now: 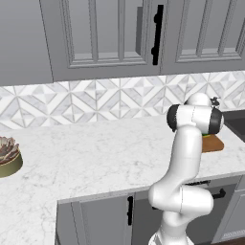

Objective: Pick up the sponge from the counter and clean the cutting board by briefly scrubbing or pressing down on the cutting board. Once finished, release the sponge.

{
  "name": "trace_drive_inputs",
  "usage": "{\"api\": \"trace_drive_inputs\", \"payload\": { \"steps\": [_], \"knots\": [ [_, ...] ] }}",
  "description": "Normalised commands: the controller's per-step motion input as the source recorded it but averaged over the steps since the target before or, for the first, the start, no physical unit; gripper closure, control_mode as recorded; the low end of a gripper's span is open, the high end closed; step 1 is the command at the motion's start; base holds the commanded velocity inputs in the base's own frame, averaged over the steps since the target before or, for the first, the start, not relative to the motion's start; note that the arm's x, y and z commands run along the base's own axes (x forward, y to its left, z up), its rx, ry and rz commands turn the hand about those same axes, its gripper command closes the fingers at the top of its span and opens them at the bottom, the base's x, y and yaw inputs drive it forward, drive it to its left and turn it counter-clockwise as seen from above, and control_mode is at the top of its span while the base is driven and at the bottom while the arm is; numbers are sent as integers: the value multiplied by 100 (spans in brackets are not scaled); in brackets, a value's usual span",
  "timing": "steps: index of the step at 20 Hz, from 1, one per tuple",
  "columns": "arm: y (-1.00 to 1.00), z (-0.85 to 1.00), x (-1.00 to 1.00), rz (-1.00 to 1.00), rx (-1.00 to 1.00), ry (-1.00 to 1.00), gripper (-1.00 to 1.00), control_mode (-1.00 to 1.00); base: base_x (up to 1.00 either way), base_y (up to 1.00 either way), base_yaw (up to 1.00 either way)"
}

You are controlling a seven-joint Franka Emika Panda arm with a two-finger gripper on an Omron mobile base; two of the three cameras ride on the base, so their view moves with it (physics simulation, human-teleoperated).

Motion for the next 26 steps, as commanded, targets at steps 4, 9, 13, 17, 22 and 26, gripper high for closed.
{"api": "trace_drive_inputs", "payload": {
  "steps": [4,9,13,17,22,26],
  "knots": [
    [97,-97,-100,4,-14,-8,100,-100,0,0,0],
    [74,2,16,-1,5,-8,100,-100,0,0,0],
    [51,40,100,-4,2,-3,100,-100,0,0,0],
    [-3,22,94,0,0,3,100,-100,0,0,0],
    [-74,-2,24,0,0,8,100,-100,0,0,0],
    [-100,-36,-85,0,9,6,100,-100,0,0,0]
  ]
}}
